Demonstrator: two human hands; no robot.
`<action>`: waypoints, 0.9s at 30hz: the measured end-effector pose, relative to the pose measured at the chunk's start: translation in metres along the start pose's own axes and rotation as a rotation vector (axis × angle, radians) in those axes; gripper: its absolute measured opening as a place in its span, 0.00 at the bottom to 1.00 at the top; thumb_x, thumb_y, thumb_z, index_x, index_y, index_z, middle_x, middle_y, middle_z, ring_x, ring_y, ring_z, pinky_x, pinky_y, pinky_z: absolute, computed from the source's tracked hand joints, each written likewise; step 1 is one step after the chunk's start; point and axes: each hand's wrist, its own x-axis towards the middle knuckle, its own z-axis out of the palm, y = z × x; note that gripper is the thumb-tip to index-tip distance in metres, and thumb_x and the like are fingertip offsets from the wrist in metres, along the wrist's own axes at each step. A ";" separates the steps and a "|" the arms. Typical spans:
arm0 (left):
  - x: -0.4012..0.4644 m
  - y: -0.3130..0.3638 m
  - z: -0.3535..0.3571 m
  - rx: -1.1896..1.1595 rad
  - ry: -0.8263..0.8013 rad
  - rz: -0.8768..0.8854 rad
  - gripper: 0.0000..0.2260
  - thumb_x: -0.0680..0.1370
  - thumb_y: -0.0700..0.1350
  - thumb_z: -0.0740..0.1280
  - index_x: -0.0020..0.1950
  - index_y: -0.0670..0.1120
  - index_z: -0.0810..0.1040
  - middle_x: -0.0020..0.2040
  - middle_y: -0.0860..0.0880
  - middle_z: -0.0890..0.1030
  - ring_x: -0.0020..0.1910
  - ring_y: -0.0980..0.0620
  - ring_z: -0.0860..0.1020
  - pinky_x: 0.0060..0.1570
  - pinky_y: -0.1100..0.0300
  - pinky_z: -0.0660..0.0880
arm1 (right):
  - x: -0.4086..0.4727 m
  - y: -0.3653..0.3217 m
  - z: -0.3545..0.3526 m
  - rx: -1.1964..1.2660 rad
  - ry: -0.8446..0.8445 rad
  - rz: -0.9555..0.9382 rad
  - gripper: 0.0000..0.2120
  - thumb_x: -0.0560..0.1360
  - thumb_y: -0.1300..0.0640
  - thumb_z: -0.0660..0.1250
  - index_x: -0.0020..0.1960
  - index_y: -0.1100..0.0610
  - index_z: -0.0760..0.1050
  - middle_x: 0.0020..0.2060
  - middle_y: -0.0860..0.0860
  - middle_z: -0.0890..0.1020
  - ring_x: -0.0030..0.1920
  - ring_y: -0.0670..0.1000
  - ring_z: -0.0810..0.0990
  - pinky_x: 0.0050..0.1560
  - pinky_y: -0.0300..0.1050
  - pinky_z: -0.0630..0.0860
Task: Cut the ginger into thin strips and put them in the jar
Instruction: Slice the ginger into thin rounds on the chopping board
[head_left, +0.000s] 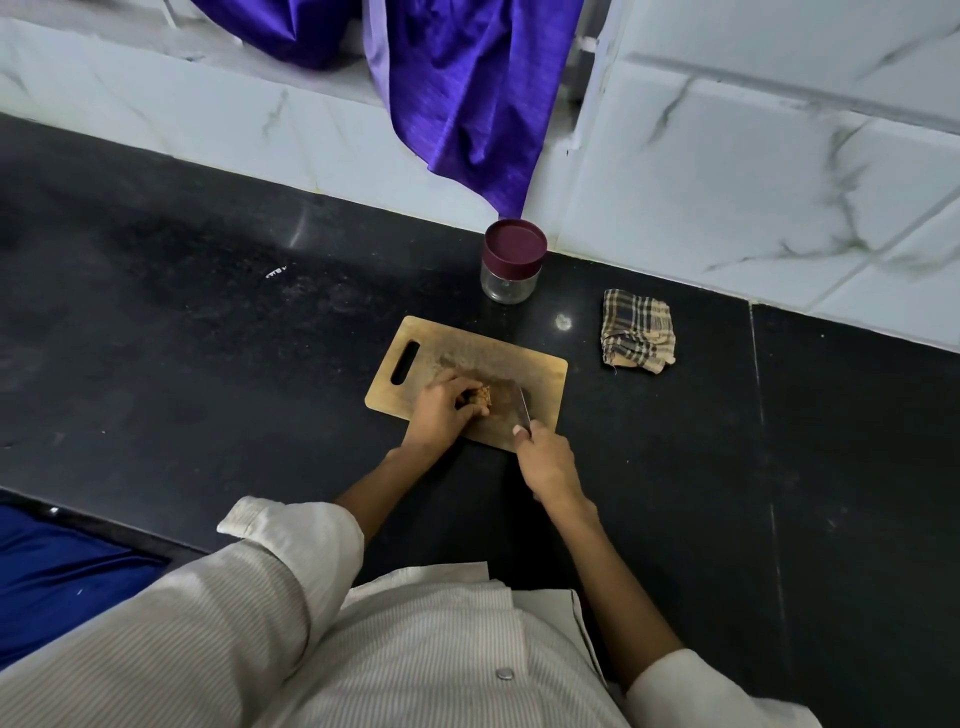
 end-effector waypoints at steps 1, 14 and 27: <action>0.000 0.001 0.000 0.007 0.009 0.000 0.17 0.72 0.41 0.74 0.60 0.41 0.79 0.55 0.47 0.78 0.50 0.52 0.76 0.51 0.65 0.70 | 0.000 0.003 0.000 0.029 0.002 -0.005 0.16 0.84 0.48 0.54 0.62 0.57 0.74 0.55 0.57 0.79 0.55 0.58 0.79 0.56 0.60 0.78; -0.002 0.002 0.002 0.058 0.015 -0.009 0.18 0.73 0.42 0.73 0.62 0.43 0.78 0.58 0.47 0.78 0.53 0.52 0.76 0.54 0.64 0.72 | 0.012 0.009 -0.005 0.146 0.059 -0.116 0.17 0.84 0.46 0.54 0.59 0.57 0.73 0.50 0.56 0.79 0.51 0.57 0.81 0.53 0.60 0.78; 0.006 -0.008 0.006 -0.026 -0.021 -0.003 0.18 0.72 0.45 0.74 0.61 0.43 0.78 0.56 0.47 0.77 0.53 0.51 0.76 0.53 0.63 0.72 | -0.025 0.034 -0.001 0.531 -0.248 0.226 0.13 0.84 0.48 0.55 0.47 0.56 0.70 0.25 0.49 0.66 0.20 0.46 0.60 0.21 0.35 0.57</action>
